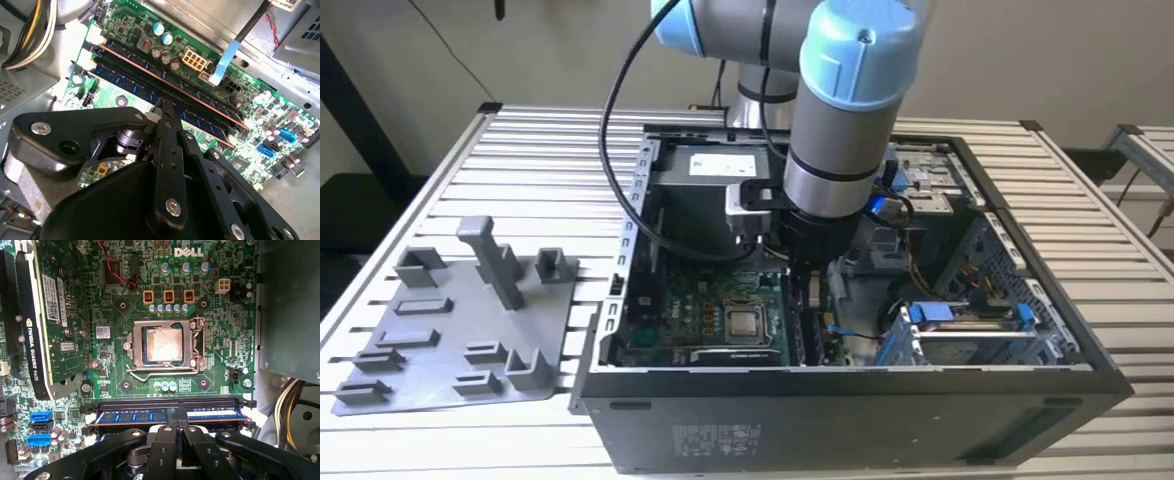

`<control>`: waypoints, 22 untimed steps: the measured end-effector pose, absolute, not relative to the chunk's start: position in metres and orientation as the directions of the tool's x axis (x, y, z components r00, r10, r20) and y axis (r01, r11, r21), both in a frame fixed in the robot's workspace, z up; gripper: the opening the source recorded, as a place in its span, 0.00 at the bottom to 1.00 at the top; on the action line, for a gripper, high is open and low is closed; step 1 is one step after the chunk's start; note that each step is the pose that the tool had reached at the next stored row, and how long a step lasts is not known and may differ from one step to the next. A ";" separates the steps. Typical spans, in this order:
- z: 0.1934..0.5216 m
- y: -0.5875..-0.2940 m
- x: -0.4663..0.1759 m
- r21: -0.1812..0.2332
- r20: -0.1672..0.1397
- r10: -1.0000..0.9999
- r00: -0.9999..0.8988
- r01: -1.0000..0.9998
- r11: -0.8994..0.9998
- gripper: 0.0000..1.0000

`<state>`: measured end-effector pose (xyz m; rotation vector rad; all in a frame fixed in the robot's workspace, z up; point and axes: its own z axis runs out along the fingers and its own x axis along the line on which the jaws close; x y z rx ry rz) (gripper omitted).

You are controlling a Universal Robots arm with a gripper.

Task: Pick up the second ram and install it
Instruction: 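Press down the second ram until it locks into place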

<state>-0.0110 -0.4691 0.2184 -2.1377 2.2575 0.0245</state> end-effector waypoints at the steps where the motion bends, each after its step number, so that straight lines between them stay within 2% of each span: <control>1: 0.219 -0.469 -0.011 -0.011 -0.034 -0.998 -0.054 -0.998 0.055 0.11; 13: 0.247 -0.469 -0.011 -0.011 -0.035 -0.998 -0.054 -0.998 0.055 0.11; 22: 0.248 -0.469 -0.011 -0.011 -0.035 -0.998 -0.055 -0.998 0.055 0.11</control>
